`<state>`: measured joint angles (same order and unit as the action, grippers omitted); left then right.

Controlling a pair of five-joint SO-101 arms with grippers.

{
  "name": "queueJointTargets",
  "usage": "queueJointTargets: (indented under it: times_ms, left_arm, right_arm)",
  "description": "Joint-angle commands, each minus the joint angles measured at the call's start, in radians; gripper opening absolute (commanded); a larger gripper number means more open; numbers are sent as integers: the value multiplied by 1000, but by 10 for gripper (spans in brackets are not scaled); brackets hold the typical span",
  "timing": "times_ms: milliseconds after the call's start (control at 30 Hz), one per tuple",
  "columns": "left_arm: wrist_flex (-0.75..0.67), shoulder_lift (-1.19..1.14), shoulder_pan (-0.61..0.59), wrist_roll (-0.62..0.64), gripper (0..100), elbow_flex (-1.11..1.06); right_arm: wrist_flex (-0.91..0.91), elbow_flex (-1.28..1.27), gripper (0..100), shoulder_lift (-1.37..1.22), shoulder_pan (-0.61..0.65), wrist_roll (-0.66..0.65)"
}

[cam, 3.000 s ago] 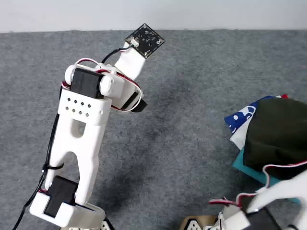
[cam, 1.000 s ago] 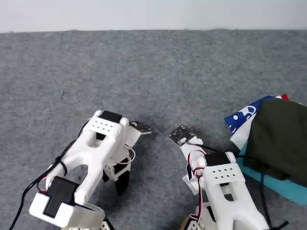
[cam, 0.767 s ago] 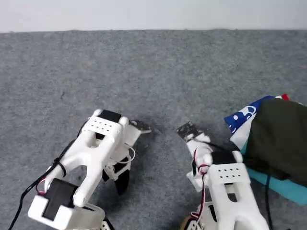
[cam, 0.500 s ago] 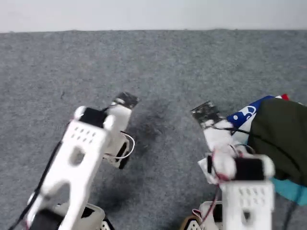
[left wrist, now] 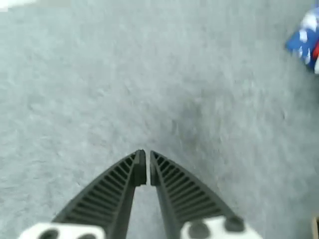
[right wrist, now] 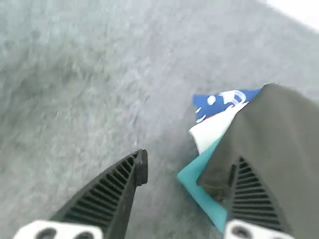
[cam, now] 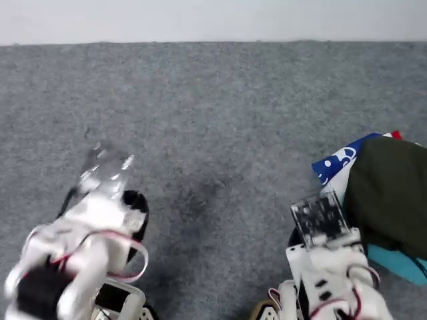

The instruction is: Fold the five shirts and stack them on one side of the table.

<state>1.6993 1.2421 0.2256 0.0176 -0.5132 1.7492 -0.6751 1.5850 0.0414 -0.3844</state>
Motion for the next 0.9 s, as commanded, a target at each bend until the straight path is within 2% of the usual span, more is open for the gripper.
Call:
queueJointTargets:
  times_ms: [0, 167, 400, 533, 700, 867]
  left_arm:
    - [5, 98, -106, 5, 16, 30]
    - [21, 299, -210, 5, 16, 25]
    - [52, 594, -227, 8, 16, -22]
    - [55, 580, -226, 8, 16, -54]
    - [51, 578, -224, 8, 16, -124]
    - [54, 580, -226, 8, 16, -117]
  right_arm:
    - [16, -3, 178, 56, -18, 11]
    - [16, -3, 136, 194, -18, 12]
    - [27, 5, 110, 228, -18, 11]
    - [27, 5, 87, 231, -18, 17]
    - [25, 5, 9, 231, -18, 17]
    - [24, 3, 18, 231, -16, 15]
